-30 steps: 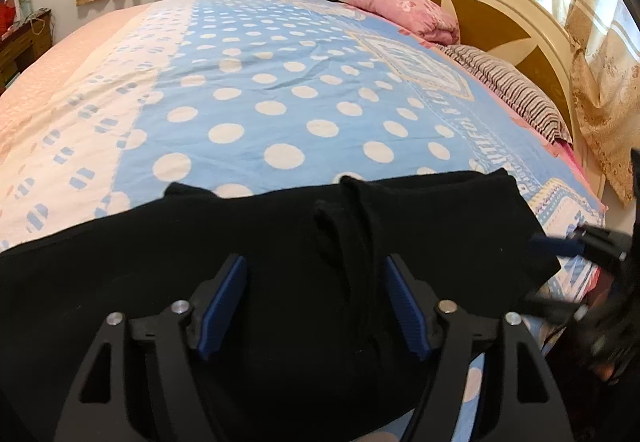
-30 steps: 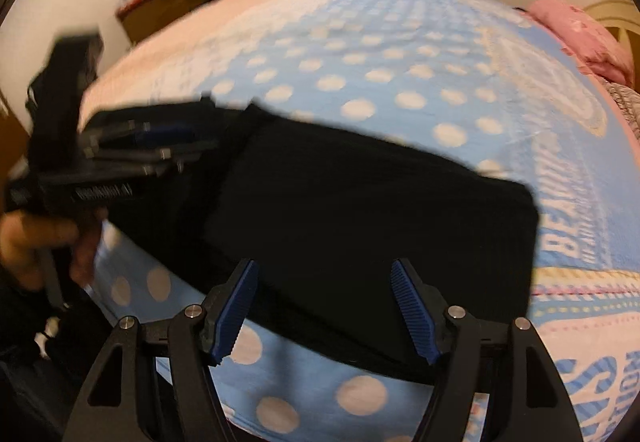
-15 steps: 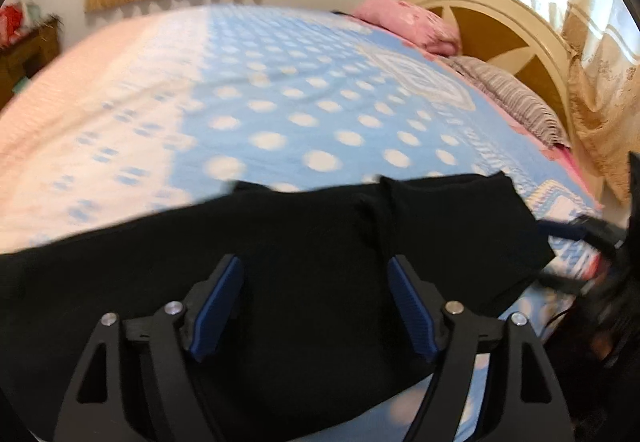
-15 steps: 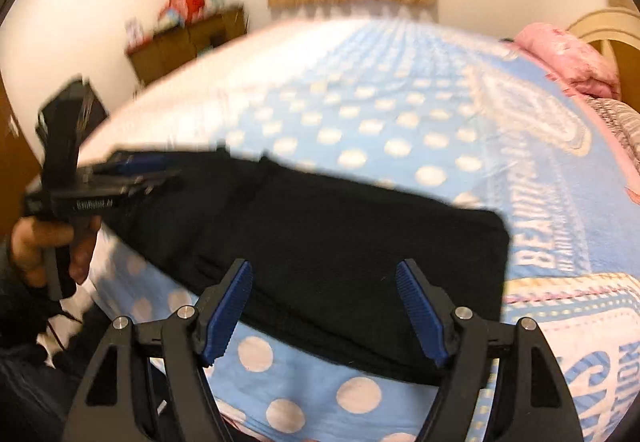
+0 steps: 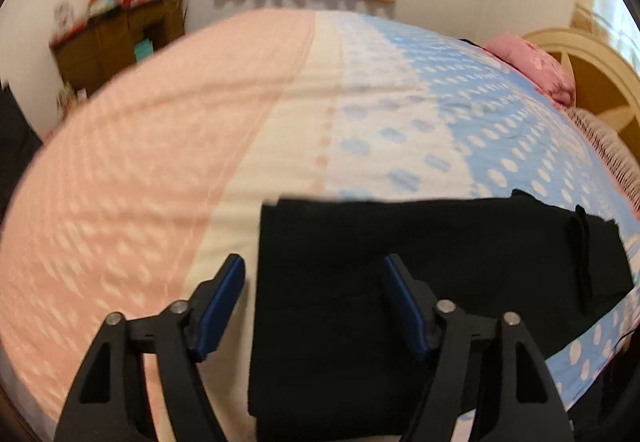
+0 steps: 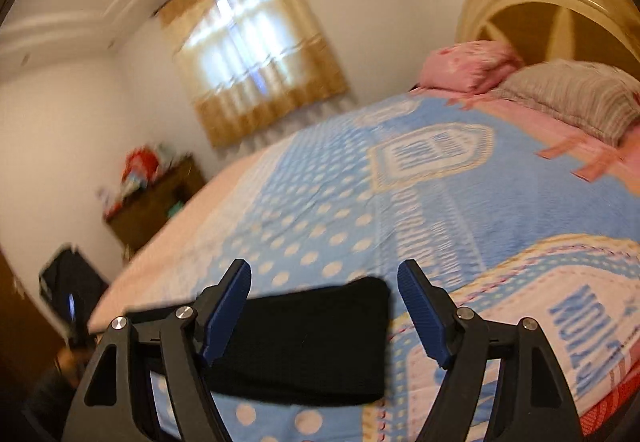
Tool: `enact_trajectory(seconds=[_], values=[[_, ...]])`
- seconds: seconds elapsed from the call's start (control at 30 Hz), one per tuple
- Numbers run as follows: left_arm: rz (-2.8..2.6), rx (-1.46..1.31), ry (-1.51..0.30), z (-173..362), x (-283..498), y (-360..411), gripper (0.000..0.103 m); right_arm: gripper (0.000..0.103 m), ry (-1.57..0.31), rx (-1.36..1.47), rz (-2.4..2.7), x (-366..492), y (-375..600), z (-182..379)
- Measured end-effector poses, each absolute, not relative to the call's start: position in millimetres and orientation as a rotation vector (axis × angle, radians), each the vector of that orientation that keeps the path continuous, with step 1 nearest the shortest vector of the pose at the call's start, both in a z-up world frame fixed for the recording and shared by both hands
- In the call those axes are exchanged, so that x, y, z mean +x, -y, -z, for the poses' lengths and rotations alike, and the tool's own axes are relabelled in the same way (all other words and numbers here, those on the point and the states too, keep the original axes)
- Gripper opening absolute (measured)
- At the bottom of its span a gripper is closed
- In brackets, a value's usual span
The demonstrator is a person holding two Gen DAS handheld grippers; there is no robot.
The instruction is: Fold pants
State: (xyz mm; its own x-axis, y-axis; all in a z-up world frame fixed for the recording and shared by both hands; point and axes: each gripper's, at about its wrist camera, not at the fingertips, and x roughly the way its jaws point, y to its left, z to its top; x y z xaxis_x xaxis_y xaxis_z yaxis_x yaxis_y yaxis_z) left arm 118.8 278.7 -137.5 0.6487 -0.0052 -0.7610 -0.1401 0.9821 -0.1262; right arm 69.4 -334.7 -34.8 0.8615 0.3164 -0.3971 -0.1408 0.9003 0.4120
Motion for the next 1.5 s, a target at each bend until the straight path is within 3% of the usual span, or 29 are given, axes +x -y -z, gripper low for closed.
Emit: enact_trajectory(seconds=[0.23, 0.43, 0.53, 0.6, 0.7, 0.73, 0.77, 0.8, 1.17, 1.5], values=[[-0.042, -0.183, -0.831, 142, 122, -265, 0.067, 0.079, -0.42, 0.493, -0.171, 52, 372, 25], [-0.051, -0.198, -0.844, 138, 121, -269, 0.047, 0.081, -0.45, 0.526, -0.146, 53, 383, 37], [-0.058, -0.19, -0.848, 141, 121, -270, 0.049, 0.081, -0.481, 0.533, -0.163, 58, 377, 46], [-0.049, -0.207, -0.84, 143, 123, -271, 0.062, 0.081, -0.495, 0.521, -0.178, 59, 370, 50], [-0.046, -0.185, -0.847, 143, 128, -266, 0.062, 0.081, -0.516, 0.488, -0.201, 61, 358, 56], [-0.046, -0.169, -0.85, 142, 129, -263, 0.052, 0.081, -0.521, 0.48, -0.205, 62, 355, 57], [-0.035, -0.165, -0.855, 141, 129, -262, 0.026, 0.081, -0.526, 0.469, -0.211, 62, 351, 59], [0.0, -0.194, -0.864, 140, 128, -263, 0.023, 0.081, -0.529, 0.461, -0.215, 63, 348, 60], [0.1, -0.4, -0.726, 88, 107, -261, 0.022, 0.081, -0.581, 0.419, -0.236, 72, 328, 74], [0.422, -0.339, -0.68, 22, 131, -124, 0.022, 0.081, -0.579, 0.398, -0.215, 70, 327, 77]])
